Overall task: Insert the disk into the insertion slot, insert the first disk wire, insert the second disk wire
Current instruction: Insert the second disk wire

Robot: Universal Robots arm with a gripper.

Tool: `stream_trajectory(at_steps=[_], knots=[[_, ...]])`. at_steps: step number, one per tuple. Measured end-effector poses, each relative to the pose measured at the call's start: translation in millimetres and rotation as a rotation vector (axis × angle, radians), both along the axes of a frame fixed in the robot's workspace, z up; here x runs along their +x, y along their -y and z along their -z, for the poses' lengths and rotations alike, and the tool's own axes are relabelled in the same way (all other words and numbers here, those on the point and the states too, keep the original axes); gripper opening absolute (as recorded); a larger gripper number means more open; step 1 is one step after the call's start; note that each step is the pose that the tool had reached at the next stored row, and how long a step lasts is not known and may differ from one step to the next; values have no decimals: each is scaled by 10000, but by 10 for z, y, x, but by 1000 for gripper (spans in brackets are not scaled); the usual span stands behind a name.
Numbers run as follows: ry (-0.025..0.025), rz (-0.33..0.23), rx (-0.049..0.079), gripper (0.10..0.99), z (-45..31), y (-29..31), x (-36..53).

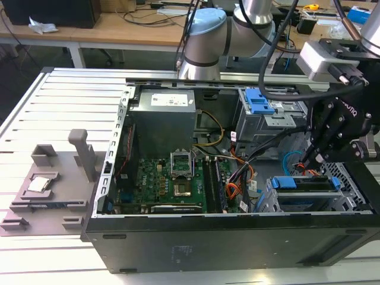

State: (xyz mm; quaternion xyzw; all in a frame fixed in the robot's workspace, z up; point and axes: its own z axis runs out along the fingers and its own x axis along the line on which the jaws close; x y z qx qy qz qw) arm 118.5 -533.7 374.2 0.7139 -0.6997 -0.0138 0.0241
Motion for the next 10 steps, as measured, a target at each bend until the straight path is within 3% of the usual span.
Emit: stream_trajectory(at_steps=[10], knots=[[0,0,0,165,59,2,12]])
